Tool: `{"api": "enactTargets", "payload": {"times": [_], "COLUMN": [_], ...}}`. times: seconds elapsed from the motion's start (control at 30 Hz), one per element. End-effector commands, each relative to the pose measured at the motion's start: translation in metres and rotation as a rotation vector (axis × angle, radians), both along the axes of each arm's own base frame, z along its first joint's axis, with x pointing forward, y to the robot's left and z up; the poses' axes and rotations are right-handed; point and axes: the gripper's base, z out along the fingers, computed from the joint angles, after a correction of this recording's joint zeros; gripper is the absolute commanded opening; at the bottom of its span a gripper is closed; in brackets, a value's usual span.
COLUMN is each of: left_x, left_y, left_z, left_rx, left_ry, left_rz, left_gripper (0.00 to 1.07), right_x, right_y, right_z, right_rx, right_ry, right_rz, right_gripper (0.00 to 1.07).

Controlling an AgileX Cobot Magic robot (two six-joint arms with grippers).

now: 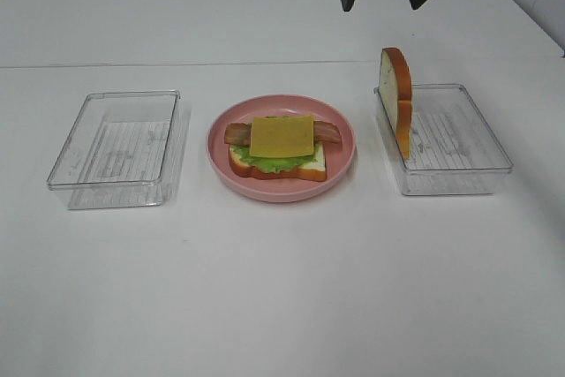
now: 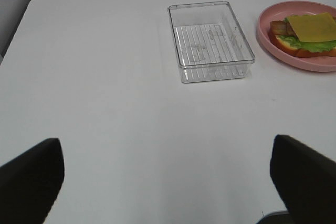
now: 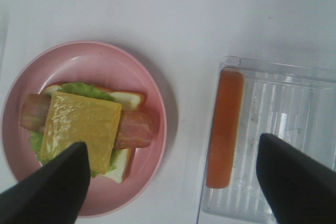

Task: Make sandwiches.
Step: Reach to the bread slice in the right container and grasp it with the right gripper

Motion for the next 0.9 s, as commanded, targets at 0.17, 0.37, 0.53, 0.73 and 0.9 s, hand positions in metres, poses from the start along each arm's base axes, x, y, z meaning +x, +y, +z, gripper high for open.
{"api": "enactTargets", "payload": {"times": [0.17,0.37,0.53,0.73,0.9], "left_x": [-0.003,-0.003,-0.003,-0.003,-0.003], "left_y": [-0.001,-0.001,-0.001,-0.001,-0.001], "left_z": [0.000,0.000,0.000,0.000,0.000], "left_rx": [-0.016,-0.016,-0.016,-0.016,-0.016], "left_ry": [-0.020,-0.020,-0.020,-0.020,-0.020], "left_rz": [-0.008,-0.008,-0.008,-0.008,-0.008], "left_gripper": [1.00,1.00,1.00,1.00,1.00], "right_x": [0.009,0.019,0.023,0.026,0.028], "right_y": [-0.023,-0.021,-0.021,-0.020,-0.020], "right_z": [-0.015,-0.047,-0.068,-0.087,-0.105], "right_rx": [0.006,-0.025,-0.046,-0.059,-0.075], "right_ry": [0.066,0.132,0.175,0.219,0.273], "right_rz": [-0.057,-0.056,-0.056,-0.056,-0.056], "right_gripper": [0.83,0.83,0.83,0.83,0.81]}}
